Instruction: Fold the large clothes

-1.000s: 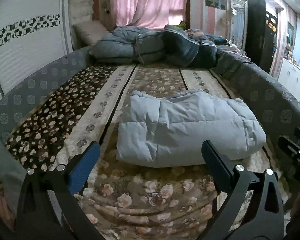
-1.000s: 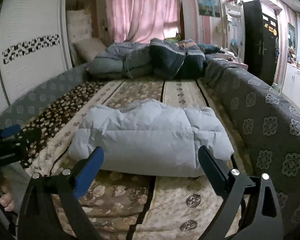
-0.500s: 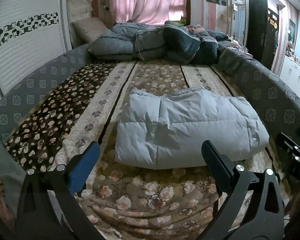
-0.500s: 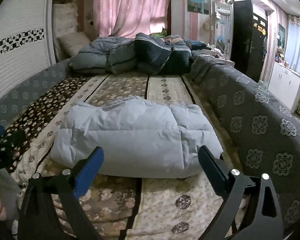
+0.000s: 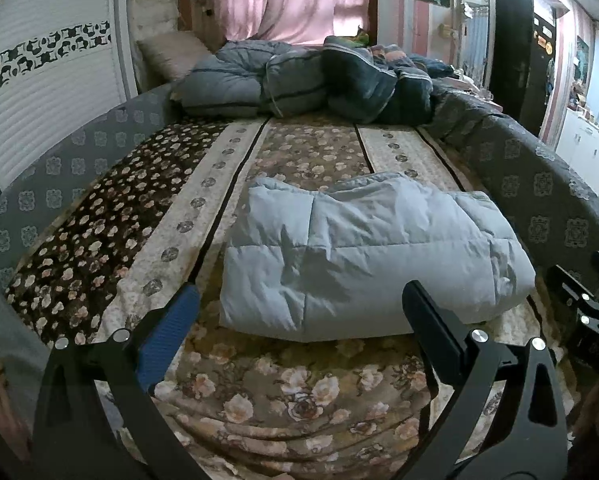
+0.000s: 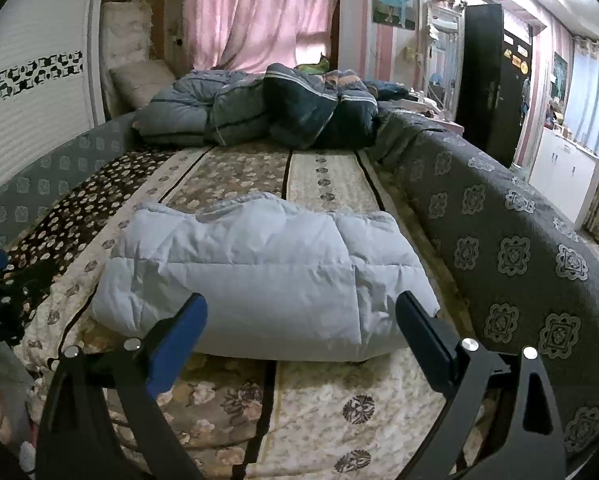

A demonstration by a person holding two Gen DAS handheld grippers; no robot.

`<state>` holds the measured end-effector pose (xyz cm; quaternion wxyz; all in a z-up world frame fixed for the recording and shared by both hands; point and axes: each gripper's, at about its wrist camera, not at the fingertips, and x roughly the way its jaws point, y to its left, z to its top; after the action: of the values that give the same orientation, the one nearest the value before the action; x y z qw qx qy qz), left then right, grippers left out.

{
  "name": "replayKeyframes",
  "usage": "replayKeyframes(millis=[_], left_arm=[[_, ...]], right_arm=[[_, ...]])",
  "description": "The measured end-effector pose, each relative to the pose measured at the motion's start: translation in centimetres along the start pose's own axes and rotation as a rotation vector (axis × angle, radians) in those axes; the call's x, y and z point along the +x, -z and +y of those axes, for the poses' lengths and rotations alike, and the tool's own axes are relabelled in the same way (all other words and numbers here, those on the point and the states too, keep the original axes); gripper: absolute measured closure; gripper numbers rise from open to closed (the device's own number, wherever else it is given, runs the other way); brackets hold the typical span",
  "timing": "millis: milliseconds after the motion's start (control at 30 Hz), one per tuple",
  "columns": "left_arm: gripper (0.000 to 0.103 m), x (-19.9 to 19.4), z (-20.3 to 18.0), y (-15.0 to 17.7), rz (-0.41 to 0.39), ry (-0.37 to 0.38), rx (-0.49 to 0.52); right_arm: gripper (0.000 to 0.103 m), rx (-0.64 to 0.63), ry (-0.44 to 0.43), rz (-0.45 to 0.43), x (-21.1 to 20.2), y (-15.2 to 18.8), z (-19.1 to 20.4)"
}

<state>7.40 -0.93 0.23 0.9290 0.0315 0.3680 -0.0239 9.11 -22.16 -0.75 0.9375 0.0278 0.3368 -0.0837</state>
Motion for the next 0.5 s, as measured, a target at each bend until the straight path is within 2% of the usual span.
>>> replayKeyframes(millis=[500], left_arm=[[0.003, 0.01, -0.48, 0.06, 0.014, 0.002, 0.005]], right_arm=[[0.008, 0.007, 0.001, 0.011, 0.72, 0.37, -0.36]])
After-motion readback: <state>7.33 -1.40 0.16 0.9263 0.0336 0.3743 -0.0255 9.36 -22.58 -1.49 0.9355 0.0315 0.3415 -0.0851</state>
